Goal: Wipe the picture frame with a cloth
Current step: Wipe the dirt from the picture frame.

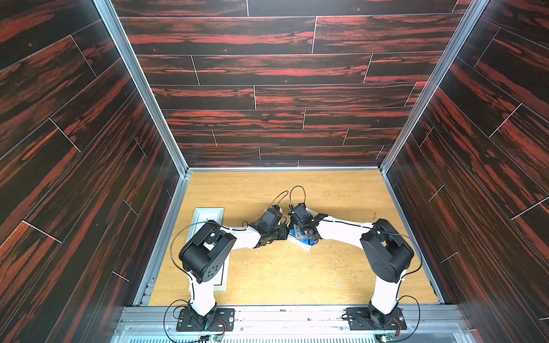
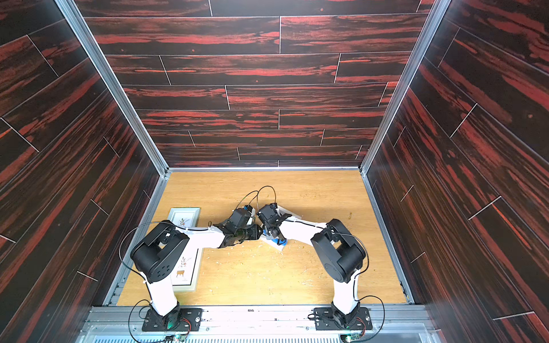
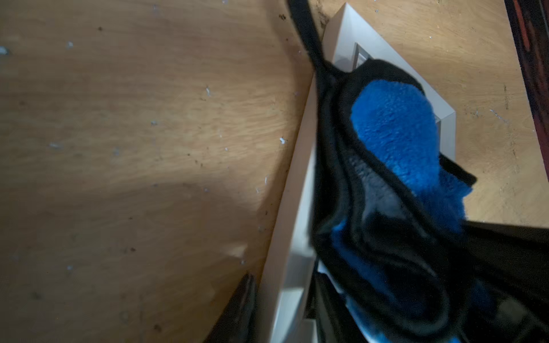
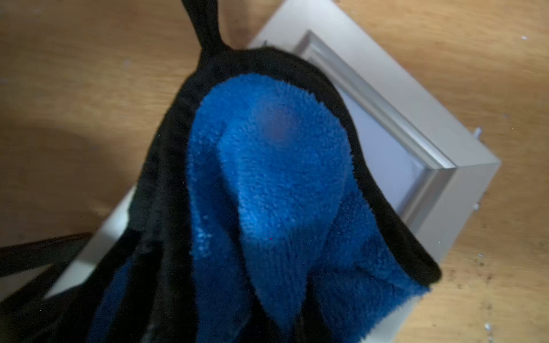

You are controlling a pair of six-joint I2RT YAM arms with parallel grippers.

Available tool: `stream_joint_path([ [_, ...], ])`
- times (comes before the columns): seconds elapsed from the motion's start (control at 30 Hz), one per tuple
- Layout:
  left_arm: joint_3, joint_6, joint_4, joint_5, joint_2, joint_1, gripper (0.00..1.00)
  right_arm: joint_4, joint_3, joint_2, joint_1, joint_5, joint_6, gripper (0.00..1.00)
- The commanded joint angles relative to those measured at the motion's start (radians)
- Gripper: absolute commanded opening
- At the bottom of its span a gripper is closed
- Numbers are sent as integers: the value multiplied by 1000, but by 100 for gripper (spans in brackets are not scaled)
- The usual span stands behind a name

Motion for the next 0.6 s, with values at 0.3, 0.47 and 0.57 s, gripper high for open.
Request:
stream_joint_path([
  [0.3, -51, -10, -192, -48, 32, 20, 36, -13, -5, 26, -20, -8, -14, 0],
  [0.47, -53, -5, -199, -49, 30, 20, 36, -40, 54, 75, -69, 61, -15, 0],
  [0.57, -58, -7, -195, -50, 25, 20, 36, -15, 53, 66, -151, 88, -49, 0],
])
